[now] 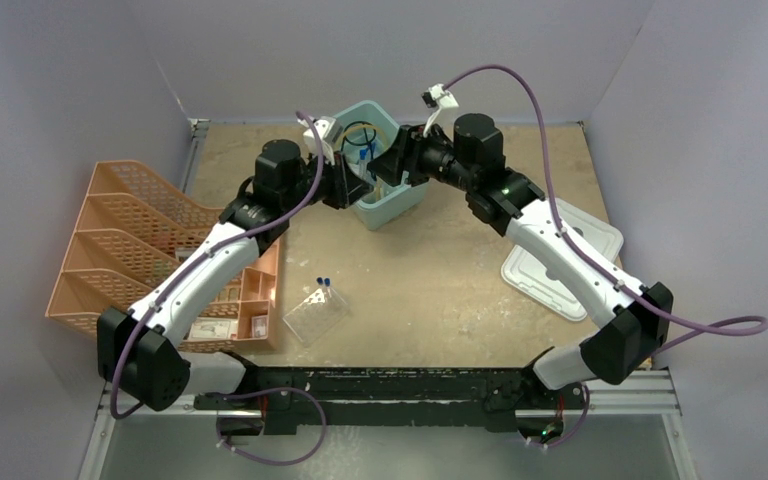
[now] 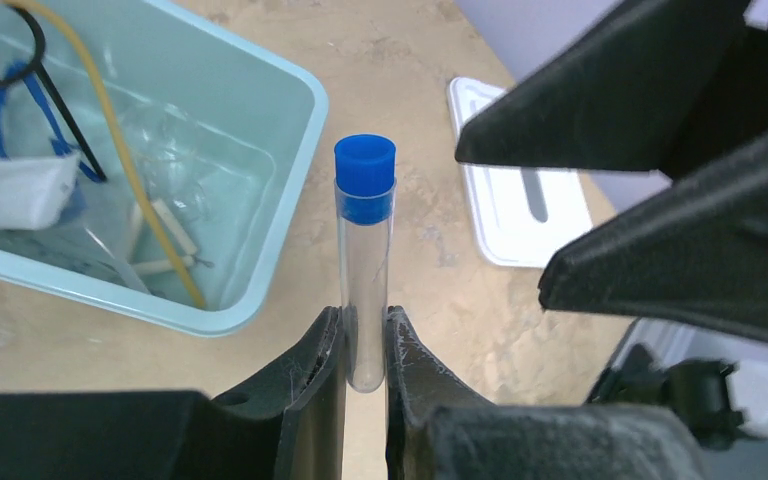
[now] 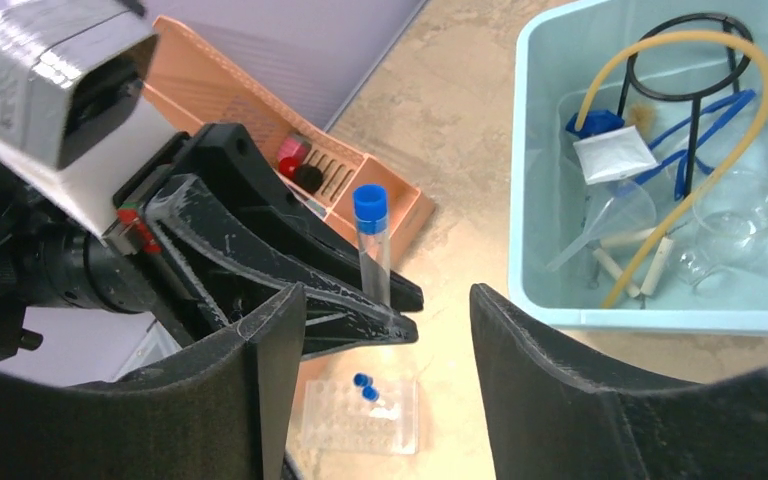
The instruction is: Organize the chemistry lab equipment
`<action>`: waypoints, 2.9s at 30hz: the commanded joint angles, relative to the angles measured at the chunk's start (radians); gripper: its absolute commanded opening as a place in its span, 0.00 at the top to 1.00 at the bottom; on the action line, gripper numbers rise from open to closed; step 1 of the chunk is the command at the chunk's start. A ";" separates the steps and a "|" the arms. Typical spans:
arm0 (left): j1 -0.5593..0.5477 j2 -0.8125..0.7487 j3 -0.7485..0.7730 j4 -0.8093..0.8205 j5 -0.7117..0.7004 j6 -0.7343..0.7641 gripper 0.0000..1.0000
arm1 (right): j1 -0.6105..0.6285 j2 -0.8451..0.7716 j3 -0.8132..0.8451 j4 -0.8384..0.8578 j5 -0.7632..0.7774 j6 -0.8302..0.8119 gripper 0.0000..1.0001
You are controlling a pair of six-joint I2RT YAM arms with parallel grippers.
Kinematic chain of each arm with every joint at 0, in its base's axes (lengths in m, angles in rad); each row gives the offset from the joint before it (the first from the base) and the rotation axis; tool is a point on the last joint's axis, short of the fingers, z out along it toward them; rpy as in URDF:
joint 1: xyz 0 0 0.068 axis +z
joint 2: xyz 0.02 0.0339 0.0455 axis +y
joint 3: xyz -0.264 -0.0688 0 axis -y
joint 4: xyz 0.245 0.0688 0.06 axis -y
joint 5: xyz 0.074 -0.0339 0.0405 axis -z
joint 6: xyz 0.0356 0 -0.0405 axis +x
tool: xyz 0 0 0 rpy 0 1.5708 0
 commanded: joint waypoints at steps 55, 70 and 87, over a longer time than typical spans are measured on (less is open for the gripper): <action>0.008 -0.079 -0.016 -0.119 -0.023 0.265 0.61 | -0.005 0.014 0.072 -0.196 0.063 -0.213 0.90; 0.011 -0.171 -0.063 0.038 -0.783 -0.040 0.58 | 0.217 -0.221 -0.397 0.025 0.307 -0.326 0.88; 0.184 -0.107 0.293 -0.411 -0.817 -0.260 0.59 | 0.602 0.036 -0.425 0.327 0.578 -0.346 0.89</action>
